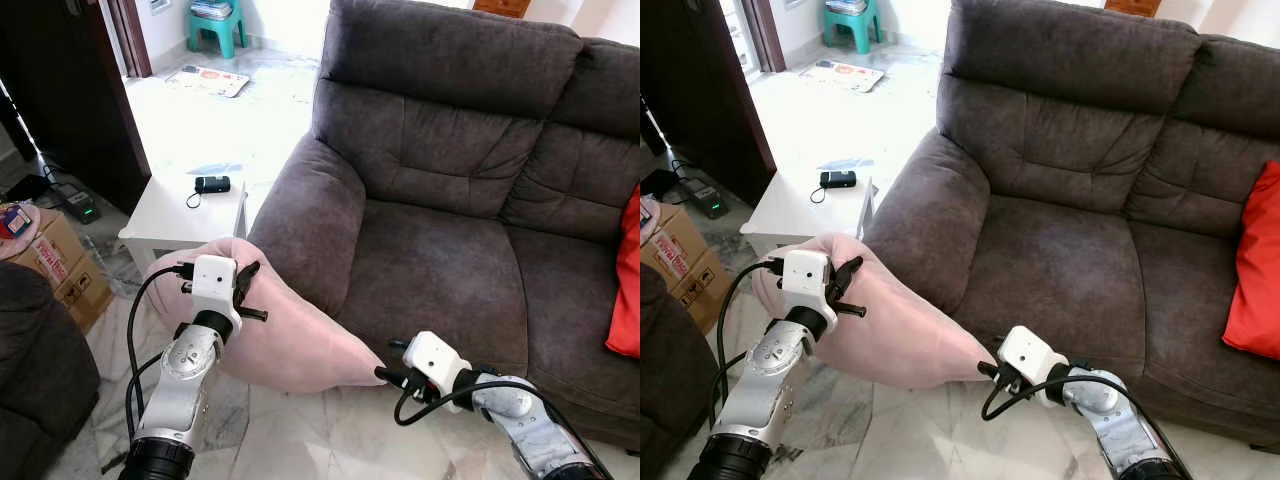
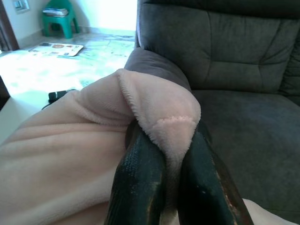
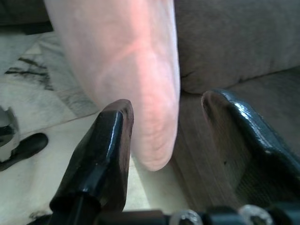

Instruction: Move the pillow to the sofa from floor

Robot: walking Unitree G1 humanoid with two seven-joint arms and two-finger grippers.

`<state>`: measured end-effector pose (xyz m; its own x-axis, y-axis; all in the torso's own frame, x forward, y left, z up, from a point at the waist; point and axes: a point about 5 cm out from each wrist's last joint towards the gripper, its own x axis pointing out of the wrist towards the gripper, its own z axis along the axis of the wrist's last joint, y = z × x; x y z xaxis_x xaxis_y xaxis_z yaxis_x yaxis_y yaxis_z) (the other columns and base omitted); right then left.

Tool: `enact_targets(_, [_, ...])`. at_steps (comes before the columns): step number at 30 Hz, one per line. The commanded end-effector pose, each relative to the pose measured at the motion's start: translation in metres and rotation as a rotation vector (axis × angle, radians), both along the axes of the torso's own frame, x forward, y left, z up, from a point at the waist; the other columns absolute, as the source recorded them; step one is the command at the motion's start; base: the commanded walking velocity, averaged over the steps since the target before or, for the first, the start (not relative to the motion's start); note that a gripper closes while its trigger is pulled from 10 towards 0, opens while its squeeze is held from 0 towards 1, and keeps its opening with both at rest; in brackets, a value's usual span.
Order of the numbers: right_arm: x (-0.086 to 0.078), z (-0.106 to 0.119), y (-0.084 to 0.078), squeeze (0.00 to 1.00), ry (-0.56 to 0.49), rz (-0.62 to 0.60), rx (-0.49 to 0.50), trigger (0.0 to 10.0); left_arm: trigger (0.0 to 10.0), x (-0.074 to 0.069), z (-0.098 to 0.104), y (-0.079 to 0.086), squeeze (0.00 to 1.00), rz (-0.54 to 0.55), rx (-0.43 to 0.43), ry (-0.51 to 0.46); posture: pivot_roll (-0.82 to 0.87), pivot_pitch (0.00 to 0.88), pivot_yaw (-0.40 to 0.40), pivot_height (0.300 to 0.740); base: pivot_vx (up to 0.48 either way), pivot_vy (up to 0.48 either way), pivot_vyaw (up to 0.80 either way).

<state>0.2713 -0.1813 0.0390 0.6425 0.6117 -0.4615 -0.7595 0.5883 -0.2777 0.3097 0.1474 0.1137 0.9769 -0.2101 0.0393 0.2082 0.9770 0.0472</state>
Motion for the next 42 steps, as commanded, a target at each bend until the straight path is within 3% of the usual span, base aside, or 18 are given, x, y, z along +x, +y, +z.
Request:
enact_targets(1, [0.002,0.000,-0.010,1.00,-0.006,-0.054,0.005,10.0,10.0,0.008,0.021,-0.010,0.00,-0.050,-0.013,-0.081,0.01,0.000,-0.074,0.740,0.000,0.000,0.00])
enact_targets(16, [-0.006,-0.026,-0.012,1.00,0.050,-0.133,-0.037,10.0,10.0,0.010,0.031,-0.019,0.00,-0.123,-0.050,-0.089,0.02,0.000,-0.071,0.740,0.000,0.000,0.00])
enact_targets(17, [-0.007,-0.027,-0.012,0.74,0.055,-0.129,-0.039,10.0,10.0,0.010,0.032,-0.020,0.00,-0.132,-0.059,-0.090,0.02,0.000,-0.071,0.740,0.000,0.000,0.00])
enact_targets(18, [-0.008,-0.029,-0.012,0.33,0.060,-0.129,-0.042,10.0,10.0,0.010,0.033,-0.022,0.00,-0.141,-0.066,-0.093,0.02,0.000,-0.072,0.740,0.000,0.000,0.00])
enact_targets(19, [-0.009,-0.030,-0.011,0.00,0.065,-0.130,-0.046,10.0,10.0,0.010,0.034,-0.023,0.00,-0.151,-0.068,-0.094,0.02,0.000,-0.072,0.740,0.000,0.000,0.00])
enact_targets(42, [-0.019,-0.054,-0.016,0.00,0.130,-0.164,-0.149,10.0,10.0,0.002,0.045,-0.042,0.00,-0.327,-0.140,-0.088,0.04,0.000,-0.087,0.740,0.000,0.000,0.00])
